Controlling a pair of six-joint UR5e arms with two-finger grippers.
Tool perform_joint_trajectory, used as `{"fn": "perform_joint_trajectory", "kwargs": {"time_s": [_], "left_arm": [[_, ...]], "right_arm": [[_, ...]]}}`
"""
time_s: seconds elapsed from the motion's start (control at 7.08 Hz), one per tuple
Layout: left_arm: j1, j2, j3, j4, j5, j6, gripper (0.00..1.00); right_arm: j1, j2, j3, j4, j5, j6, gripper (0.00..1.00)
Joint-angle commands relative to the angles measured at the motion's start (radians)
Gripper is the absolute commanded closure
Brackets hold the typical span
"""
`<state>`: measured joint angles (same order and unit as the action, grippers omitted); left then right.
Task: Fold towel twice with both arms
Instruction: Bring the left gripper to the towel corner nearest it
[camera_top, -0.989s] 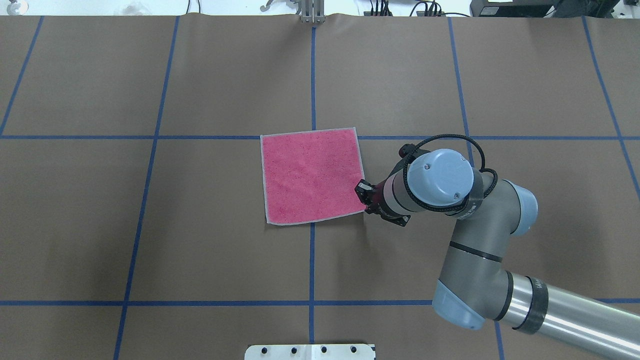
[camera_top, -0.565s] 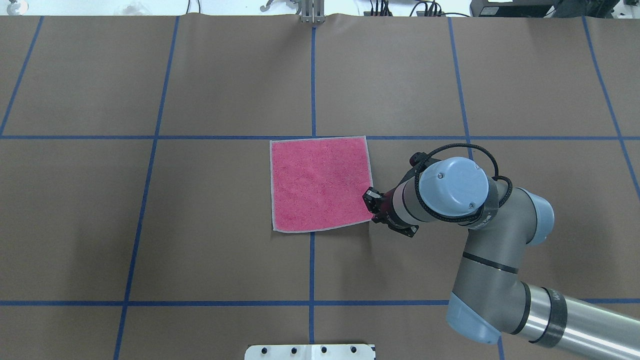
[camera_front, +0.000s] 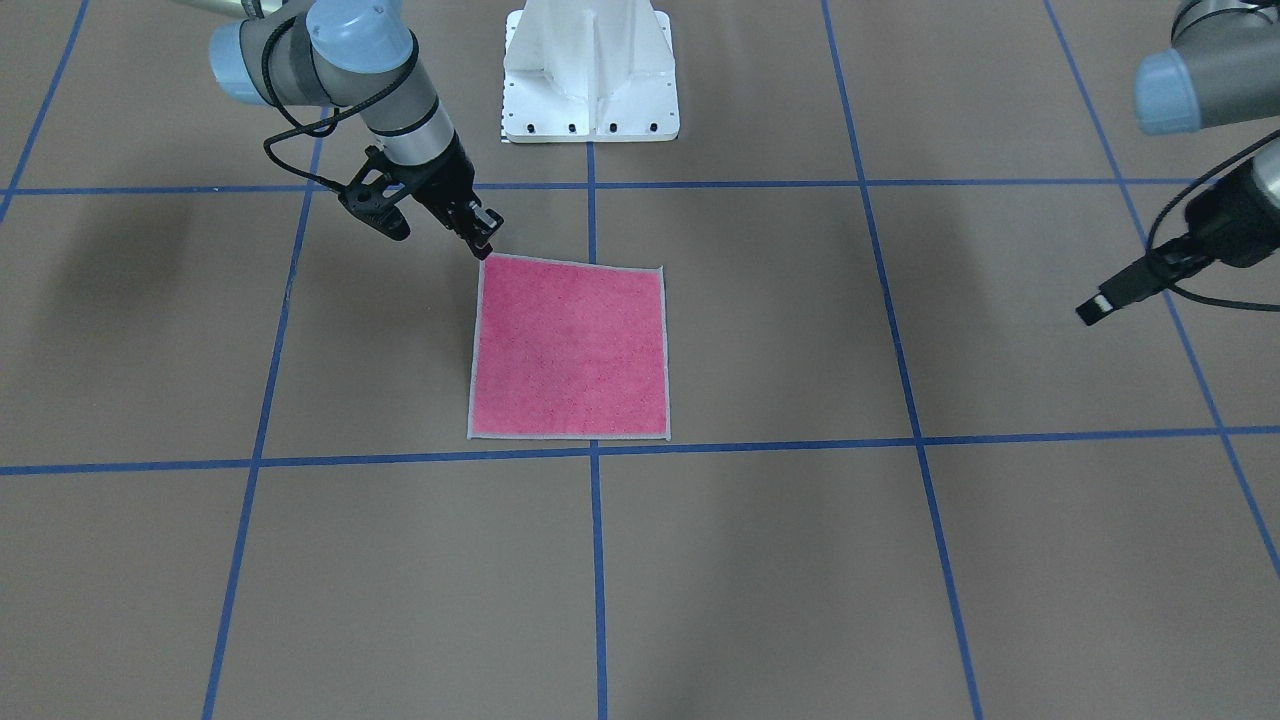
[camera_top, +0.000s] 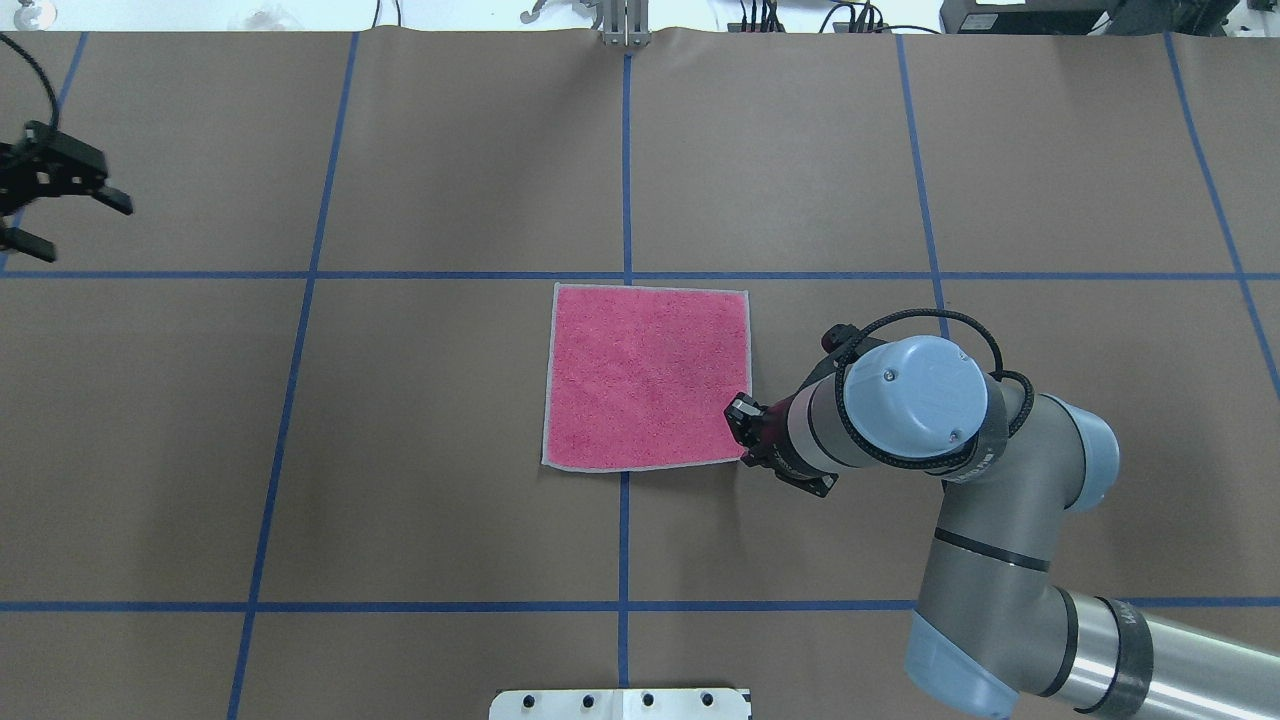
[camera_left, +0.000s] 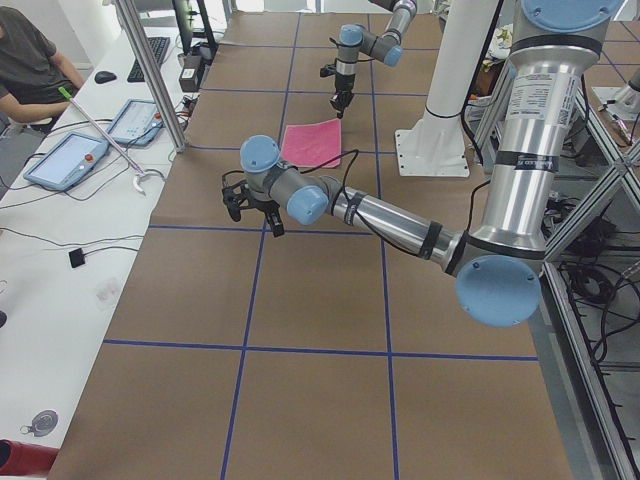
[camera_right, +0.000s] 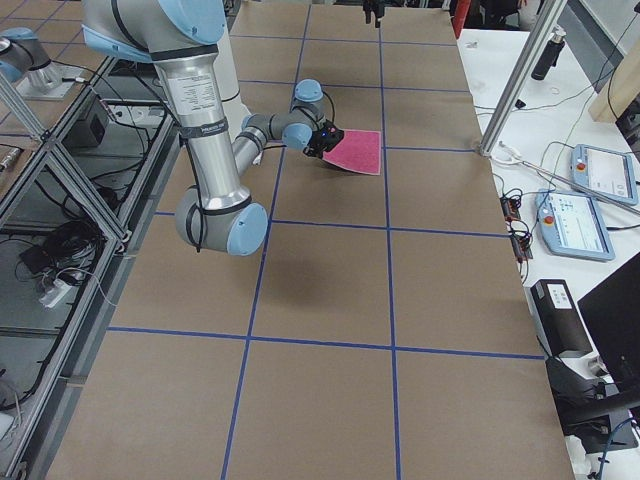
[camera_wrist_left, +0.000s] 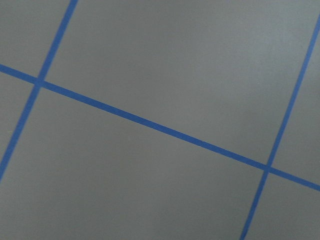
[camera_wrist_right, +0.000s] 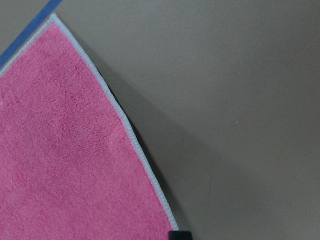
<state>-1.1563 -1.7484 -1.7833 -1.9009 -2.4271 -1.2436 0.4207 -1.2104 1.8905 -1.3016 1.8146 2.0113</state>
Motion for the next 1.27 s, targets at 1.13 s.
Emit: {"fn": "perform_joint_trajectory", "kwargs": {"time_s": [1.13], "left_arm": [[0.733,-0.279,-0.021,0.015,0.599,-0.631,0.0]], "right_arm": [[-0.005,0.002,-0.001,-0.001,0.008,-0.002,1.0]]}}
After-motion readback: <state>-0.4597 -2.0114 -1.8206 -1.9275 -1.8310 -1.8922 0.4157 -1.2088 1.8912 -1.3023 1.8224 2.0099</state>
